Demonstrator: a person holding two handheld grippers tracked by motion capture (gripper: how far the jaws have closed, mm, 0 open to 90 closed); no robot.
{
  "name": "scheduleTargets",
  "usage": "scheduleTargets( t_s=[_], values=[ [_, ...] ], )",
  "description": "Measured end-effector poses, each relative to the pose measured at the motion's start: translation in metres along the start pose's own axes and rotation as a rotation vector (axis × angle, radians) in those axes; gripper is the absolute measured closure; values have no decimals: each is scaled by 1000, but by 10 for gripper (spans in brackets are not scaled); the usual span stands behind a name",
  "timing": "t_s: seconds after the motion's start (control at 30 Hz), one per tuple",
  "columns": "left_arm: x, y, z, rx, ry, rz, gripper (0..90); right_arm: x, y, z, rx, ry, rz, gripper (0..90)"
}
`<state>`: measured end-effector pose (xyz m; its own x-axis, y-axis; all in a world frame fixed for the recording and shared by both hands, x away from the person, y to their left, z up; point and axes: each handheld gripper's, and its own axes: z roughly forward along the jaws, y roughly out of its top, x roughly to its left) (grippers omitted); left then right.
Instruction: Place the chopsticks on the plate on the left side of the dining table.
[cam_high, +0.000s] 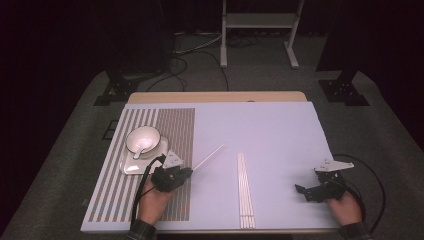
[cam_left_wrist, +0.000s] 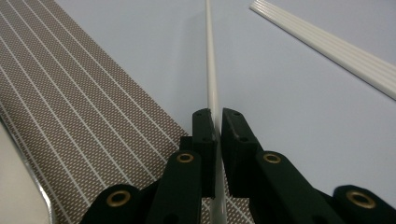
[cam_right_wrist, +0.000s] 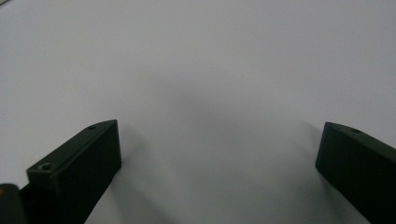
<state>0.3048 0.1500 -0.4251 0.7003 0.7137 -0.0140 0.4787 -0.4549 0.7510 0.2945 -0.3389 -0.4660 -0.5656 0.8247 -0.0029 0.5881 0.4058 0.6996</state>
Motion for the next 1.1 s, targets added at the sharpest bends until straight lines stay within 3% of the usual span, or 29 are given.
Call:
scheduleTargets(
  t_s=[0.5,1.1],
  values=[
    [13,-4,-13,-12,29,-21,841,0,0,0,0,0,1,0],
    [36,-16,-33,-24,92,-65,840,0,0,0,0,0,1,0]
  ],
)
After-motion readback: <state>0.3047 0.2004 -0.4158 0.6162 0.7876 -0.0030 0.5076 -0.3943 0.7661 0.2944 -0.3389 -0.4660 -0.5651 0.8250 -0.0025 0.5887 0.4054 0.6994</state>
